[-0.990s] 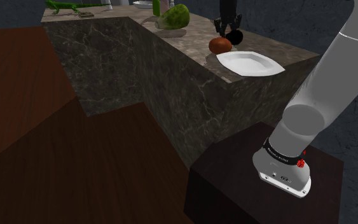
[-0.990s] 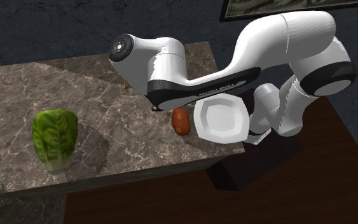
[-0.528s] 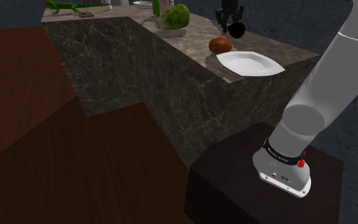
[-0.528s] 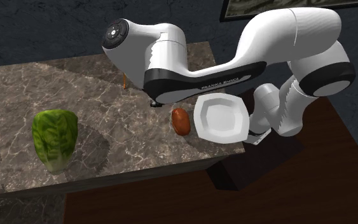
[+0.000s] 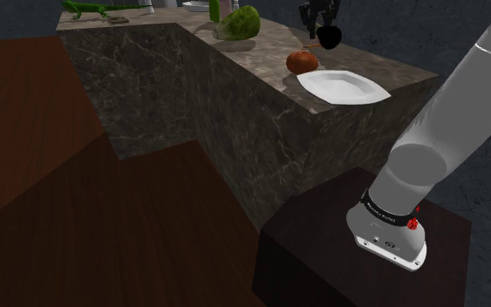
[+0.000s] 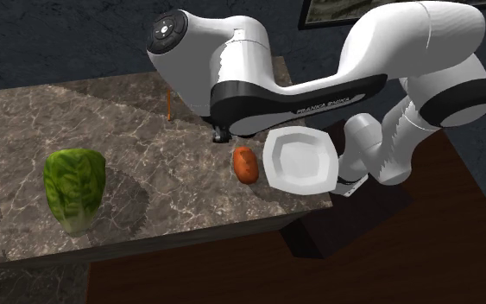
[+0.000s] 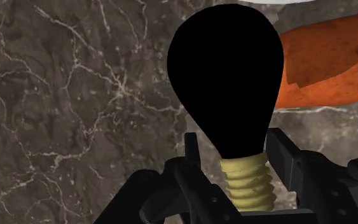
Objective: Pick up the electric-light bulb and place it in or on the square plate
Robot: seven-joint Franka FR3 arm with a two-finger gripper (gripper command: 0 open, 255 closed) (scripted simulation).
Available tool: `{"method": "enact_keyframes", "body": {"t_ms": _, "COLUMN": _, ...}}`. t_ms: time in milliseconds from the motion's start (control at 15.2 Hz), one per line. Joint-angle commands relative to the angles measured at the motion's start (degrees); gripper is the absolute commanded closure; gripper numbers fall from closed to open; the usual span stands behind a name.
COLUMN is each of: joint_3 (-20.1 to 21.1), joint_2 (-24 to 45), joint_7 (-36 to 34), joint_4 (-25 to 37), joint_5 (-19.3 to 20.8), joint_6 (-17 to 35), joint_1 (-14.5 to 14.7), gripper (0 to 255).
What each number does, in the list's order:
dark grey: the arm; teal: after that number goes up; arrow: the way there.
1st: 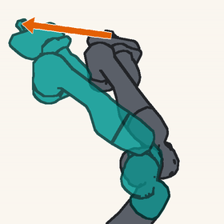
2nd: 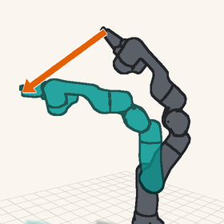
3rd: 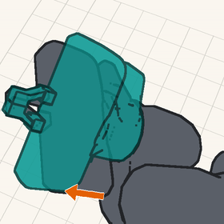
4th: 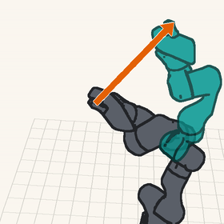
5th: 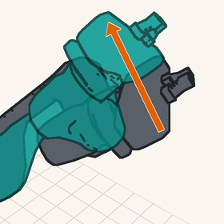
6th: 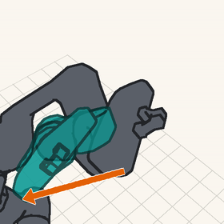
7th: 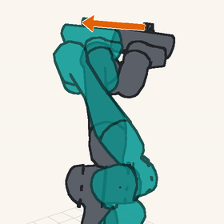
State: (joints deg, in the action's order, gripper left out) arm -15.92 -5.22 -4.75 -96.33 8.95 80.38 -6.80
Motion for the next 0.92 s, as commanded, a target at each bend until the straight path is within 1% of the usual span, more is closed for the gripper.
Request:
{"method": "enact_keyframes", "body": {"t_ms": 0, "joint_3": 0.93, "joint_2": -4.42, "joint_7": -1.76, "joint_4": -4.52, "joint_5": 0.74, "joint_6": 0.02, "joint_1": 0.6, "gripper": 255}}
{"method": "enact_keyframes", "body": {"t_ms": 264, "joint_3": 3.39, "joint_2": -13.23, "joint_7": -5.66, "joint_4": -13.37, "joint_5": 1.43, "joint_6": -0.32, "joint_1": 1.53, "gripper": 255}}
{"method": "enact_keyframes", "body": {"t_ms": 594, "joint_3": 6.84, "joint_2": -23.55, "joint_7": -10.21, "joint_4": -22.58, "joint_5": 0.91, "joint_6": -2.01, "joint_1": 2.3, "gripper": 255}}
{"method": "enact_keyframes", "body": {"t_ms": 660, "joint_3": 6.03, "joint_2": -21.91, "joint_7": -9.14, "joint_4": -21.16, "joint_5": 1.22, "joint_6": -1.58, "joint_1": 2.08, "gripper": 255}}
{"method": "enact_keyframes", "body": {"t_ms": 726, "joint_3": 6.03, "joint_2": -21.91, "joint_7": -9.14, "joint_4": -21.16, "joint_5": 1.22, "joint_6": -1.58, "joint_1": 2.08, "gripper": 0}}
{"method": "enact_keyframes", "body": {"t_ms": 858, "joint_3": 4.38, "joint_2": -17.82, "joint_7": -6.99, "joint_4": -19.59, "joint_5": 1.63, "joint_6": -0.39, "joint_1": 1.82, "gripper": 0}}
